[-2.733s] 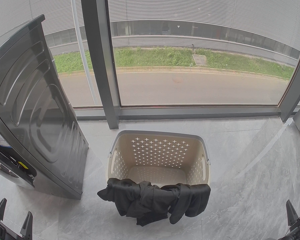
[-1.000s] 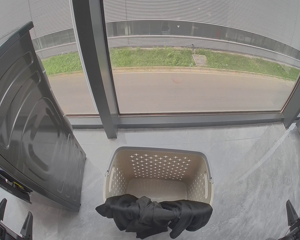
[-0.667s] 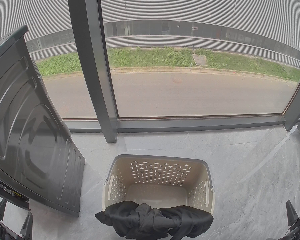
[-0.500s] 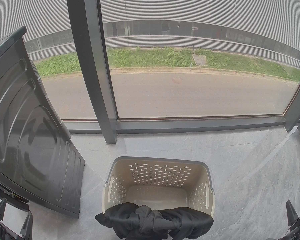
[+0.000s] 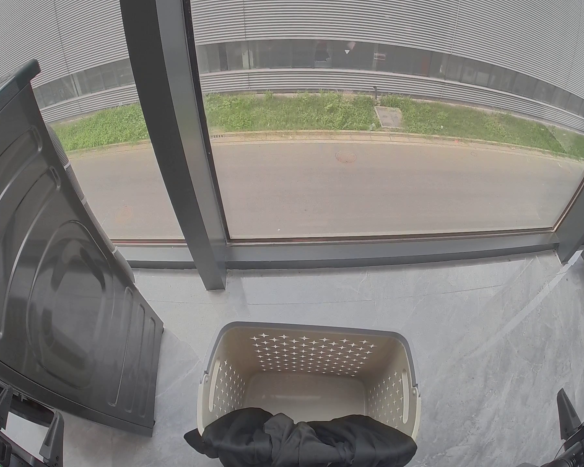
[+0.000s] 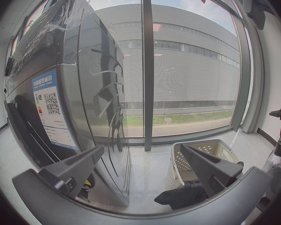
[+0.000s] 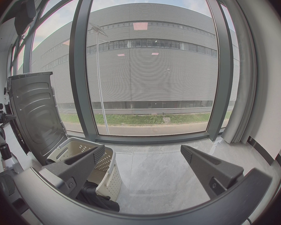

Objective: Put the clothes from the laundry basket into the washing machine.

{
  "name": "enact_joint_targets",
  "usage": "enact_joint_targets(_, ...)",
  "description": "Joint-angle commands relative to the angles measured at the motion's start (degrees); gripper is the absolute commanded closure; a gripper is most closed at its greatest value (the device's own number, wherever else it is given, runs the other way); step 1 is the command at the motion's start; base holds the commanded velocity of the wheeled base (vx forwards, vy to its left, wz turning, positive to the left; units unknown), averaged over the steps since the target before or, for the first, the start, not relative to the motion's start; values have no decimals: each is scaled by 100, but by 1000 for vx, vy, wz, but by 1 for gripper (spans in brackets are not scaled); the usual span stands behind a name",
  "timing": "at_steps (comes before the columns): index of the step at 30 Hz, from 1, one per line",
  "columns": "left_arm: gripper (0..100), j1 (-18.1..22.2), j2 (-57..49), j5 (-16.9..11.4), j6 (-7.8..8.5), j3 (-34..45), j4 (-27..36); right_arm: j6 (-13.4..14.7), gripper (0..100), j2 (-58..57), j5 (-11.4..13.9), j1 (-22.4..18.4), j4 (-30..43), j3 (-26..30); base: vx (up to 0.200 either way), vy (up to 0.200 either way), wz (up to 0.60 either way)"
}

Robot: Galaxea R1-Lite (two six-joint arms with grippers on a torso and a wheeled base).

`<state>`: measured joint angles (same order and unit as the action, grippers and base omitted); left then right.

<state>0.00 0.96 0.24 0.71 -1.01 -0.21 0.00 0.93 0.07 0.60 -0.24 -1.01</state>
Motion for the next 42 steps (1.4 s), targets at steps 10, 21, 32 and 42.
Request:
enact_joint_targets(10,0,0,-96,-7,0,92,-6,0,0,-93,1,2,-2,101,120,0,0)
enact_joint_targets(21,0,0,-96,2,0,92,-6,0,0,-93,1,2,-2,101,0,0,0)
enact_joint_targets(32,0,0,-96,-7,-9,92,-6,0,0,-93,1,2,-2,101,109,0,0)
enact_joint_targets(42,0,0,-96,-7,-9,92,-6,0,0,-93,1,2,-2,101,0,0,0)
